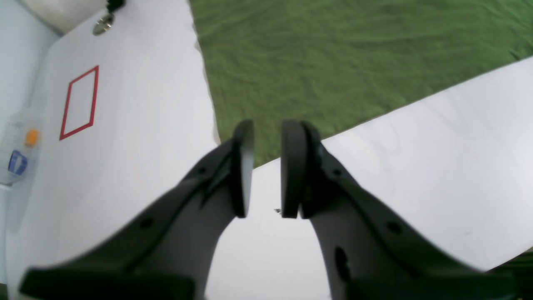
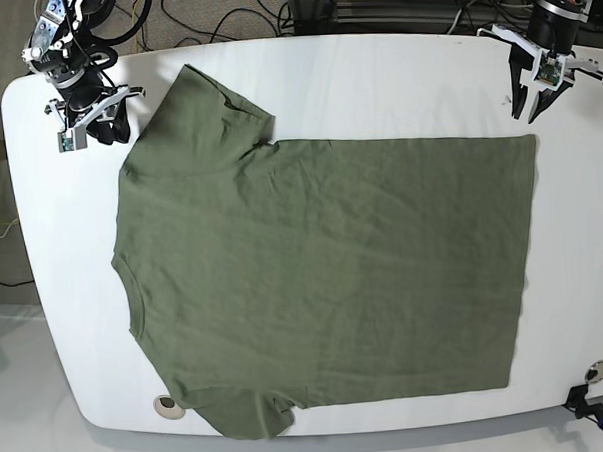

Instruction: Fold the T-shirt properly

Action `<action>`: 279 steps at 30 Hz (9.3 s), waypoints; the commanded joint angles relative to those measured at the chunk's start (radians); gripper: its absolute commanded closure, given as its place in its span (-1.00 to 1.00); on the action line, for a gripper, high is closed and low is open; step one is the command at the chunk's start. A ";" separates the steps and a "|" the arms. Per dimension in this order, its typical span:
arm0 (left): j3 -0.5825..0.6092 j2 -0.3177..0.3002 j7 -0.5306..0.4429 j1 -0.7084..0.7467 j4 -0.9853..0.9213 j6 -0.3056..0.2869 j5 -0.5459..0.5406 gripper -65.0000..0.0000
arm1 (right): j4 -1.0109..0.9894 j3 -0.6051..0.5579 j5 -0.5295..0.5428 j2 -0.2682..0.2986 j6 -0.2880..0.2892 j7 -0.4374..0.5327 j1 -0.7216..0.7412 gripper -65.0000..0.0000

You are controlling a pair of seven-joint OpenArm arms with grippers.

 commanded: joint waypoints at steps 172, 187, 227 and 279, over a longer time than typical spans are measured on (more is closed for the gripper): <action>-0.252 0.033 0.782 -0.331 -0.350 -0.290 -0.691 1.00 | 0.166 -0.011 0.006 0.009 0.009 0.016 -0.264 1.00; -0.232 0.042 0.818 -0.360 -0.368 -0.266 -0.631 0.73 | 0.171 -0.030 0.039 -0.067 0.009 -0.001 -0.228 0.94; -0.264 0.064 0.821 -0.366 -0.400 -0.361 -0.632 -0.43 | 0.163 -0.002 0.032 -0.067 0.008 0.000 -0.213 0.94; -0.195 0.180 0.838 -0.445 -0.474 -0.397 -0.628 1.00 | 0.163 -0.002 0.039 -0.062 0.009 0.000 -0.216 0.96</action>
